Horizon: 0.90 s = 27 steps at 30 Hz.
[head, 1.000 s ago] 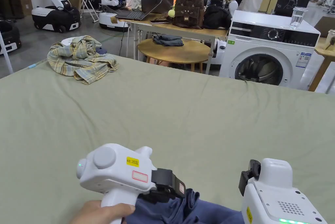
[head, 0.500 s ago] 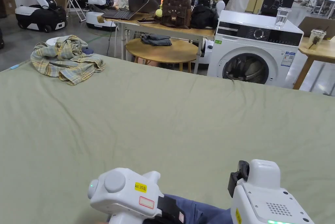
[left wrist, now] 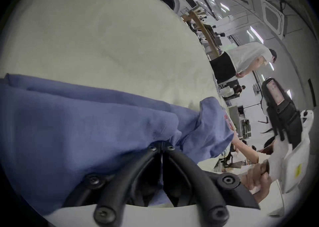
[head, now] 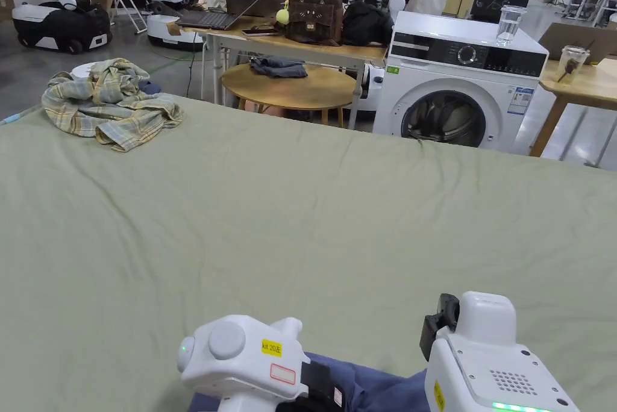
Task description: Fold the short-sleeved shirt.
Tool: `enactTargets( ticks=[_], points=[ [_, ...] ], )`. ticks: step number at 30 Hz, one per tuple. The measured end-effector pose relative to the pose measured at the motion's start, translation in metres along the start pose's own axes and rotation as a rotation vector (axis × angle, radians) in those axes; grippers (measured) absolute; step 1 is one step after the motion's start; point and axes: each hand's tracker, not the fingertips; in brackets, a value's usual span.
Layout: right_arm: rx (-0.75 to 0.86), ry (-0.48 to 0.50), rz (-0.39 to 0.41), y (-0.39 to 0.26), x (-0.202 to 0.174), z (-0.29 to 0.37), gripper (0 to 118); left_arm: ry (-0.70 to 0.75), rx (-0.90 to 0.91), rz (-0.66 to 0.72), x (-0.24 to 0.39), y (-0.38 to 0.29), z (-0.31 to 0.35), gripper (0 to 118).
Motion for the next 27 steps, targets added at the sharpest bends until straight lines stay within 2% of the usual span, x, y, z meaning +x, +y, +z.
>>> enactTargets(
  ticks=[5, 7, 11, 12, 18, 20, 22, 27],
  points=[
    [0.018, -0.001, 0.001, 0.005, 0.001, -0.001, 0, 0.005, 0.093, -0.043, -0.009, 0.009, 0.065, 1],
    [0.020, -0.001, 0.003, 0.008, 0.000, -0.002, 0, 0.008, 0.124, -0.032, -0.024, 0.010, 0.094, 15],
    [0.023, 0.003, 0.001, 0.010, -0.001, -0.003, 0, 0.064, 0.194, -0.009, -0.058, 0.008, 0.139, 59],
    [0.023, 0.004, 0.000, 0.010, -0.002, -0.003, 0, 0.073, 0.193, 0.000, -0.067, 0.007, 0.147, 61],
    [0.013, 0.013, -0.004, 0.010, -0.006, -0.005, 0, 0.033, 0.163, 0.066, -0.114, -0.004, 0.149, 61],
    [0.010, 0.017, -0.005, 0.009, -0.008, -0.005, 0, -0.029, 0.103, 0.093, -0.126, -0.005, 0.136, 61],
    [0.005, 0.019, -0.010, 0.008, -0.009, -0.005, 0, -0.160, 0.064, 0.110, -0.137, -0.008, 0.119, 61],
    [-0.005, 0.021, -0.012, 0.006, -0.009, -0.004, 0, -0.326, 0.088, 0.150, -0.150, -0.007, 0.098, 61]
  ],
)
